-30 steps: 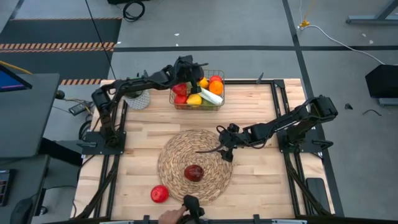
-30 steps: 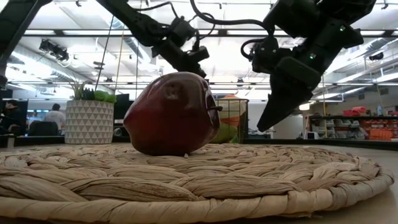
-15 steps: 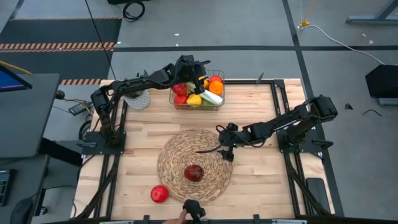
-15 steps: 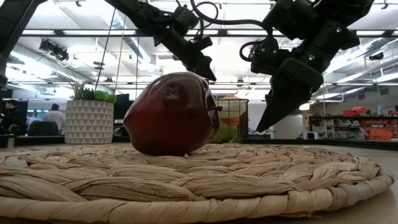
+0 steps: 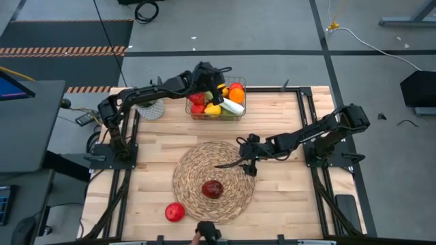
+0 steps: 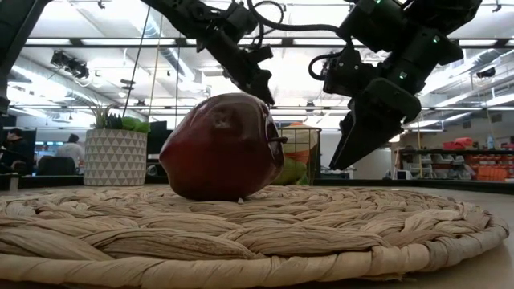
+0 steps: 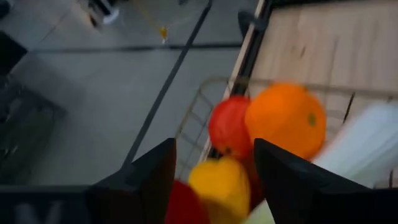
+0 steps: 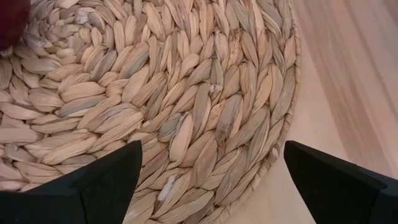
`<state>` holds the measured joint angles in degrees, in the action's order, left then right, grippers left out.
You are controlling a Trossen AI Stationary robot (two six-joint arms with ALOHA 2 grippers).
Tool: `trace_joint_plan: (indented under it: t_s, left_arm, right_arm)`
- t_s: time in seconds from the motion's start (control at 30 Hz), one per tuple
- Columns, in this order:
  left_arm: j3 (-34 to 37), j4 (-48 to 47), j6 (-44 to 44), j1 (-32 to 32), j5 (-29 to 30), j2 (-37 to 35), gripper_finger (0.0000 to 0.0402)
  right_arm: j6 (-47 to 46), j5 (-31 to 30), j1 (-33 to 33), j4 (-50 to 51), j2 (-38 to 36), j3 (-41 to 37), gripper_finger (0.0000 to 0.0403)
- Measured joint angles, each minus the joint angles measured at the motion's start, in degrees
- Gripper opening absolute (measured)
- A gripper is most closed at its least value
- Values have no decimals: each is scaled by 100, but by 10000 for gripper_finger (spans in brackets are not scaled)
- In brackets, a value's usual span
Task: Build produce basket
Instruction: Put the apple into the wire basket
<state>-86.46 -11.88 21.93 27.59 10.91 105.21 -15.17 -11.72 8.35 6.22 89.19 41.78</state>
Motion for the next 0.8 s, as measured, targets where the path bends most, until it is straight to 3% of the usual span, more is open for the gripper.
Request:
trace_joint_plan:
  t_s: [0.17, 0.33, 0.47, 0.63, 0.8]
  left_arm:
    - [11, -512, -65, -75, 138, -183, 214]
    - [7, -1302, -226, -422, 128, -764, 204]
    - [100, -1876, -523, -764, -32, -1353, 193]
    - [951, -1576, -828, -1177, -65, -2087, 172]
    - [2383, -381, -1039, -1437, -53, -2926, 150]
  right_arm:
    - [8, -62, -1, -17, 0, 2, 397]
    - [-269, -431, -3, 30, 0, 2, 397]
    - [-129, -351, -1, 52, 0, 2, 397]
    - [317, 219, -1, 10, 0, 2, 397]
    - [621, 259, -14, -480, 0, 2, 397]
